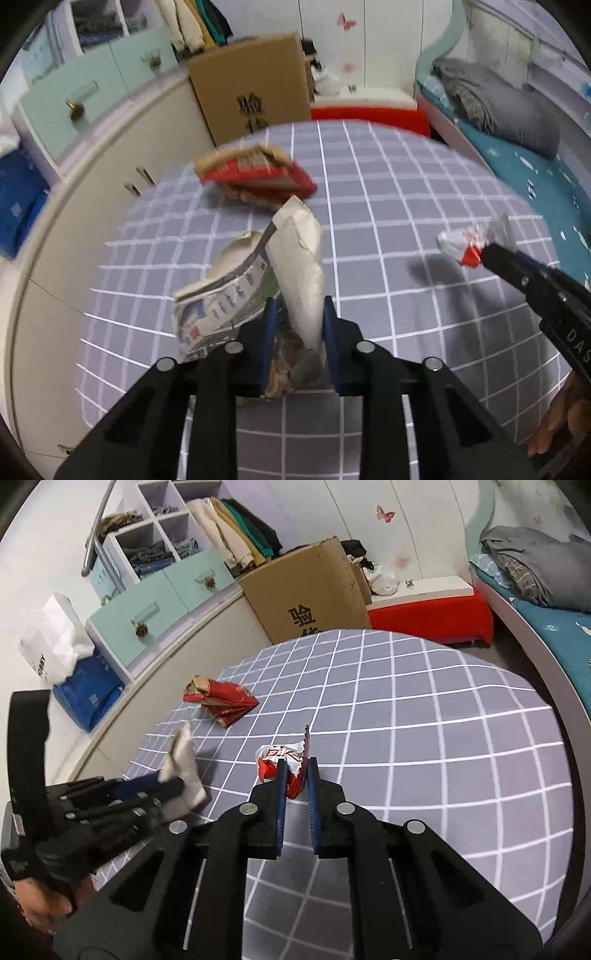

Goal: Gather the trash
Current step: 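Grasp the newspaper bundle with the left tool while the right tool grasps the red-white wrapper, then carry both items over the bin and open both tools to drop them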

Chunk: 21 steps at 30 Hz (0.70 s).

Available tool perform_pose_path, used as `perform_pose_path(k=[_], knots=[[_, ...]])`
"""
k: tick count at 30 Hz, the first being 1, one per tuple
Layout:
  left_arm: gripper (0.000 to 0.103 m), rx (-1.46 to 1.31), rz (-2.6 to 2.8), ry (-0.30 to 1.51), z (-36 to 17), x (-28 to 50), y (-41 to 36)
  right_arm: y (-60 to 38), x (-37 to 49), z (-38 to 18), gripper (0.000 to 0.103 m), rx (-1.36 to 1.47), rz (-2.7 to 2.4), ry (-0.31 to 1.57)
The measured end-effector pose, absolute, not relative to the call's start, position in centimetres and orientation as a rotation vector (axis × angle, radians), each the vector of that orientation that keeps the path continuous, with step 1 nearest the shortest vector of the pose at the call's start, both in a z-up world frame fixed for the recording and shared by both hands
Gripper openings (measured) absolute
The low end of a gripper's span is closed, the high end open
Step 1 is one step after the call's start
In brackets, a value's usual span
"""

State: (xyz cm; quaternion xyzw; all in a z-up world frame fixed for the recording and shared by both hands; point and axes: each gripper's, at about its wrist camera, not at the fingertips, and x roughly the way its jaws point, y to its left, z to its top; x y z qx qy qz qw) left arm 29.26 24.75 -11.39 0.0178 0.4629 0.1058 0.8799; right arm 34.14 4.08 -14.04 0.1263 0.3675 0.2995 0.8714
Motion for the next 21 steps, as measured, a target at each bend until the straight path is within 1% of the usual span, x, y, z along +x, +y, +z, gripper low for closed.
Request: perform_pose_path(k=[3, 8, 15, 21], knots=[[0.02, 0.007, 0.176, 0.909, -9.3, 28.1, 23.7, 2.1, 33.5, -13.5, 0.011, 0.308, 0.632, 0.748], [0.018, -0.012, 0.061, 0.849, -6.8, 27.4, 19.7, -2.9, 31.9, -12.7, 0.011, 0.372, 0.609, 0.704], [0.018, -0.007, -0.175, 0.79, -4.9, 26.2, 9.8, -13.2, 28.0, -12.7, 0.011, 0.494, 0.482, 0.614], [0.018, 0.017, -0.392, 0.806, -6.2, 26.0, -0.6, -22.0, 24.1, -14.8, 0.011, 0.564, 0.324, 0.565]])
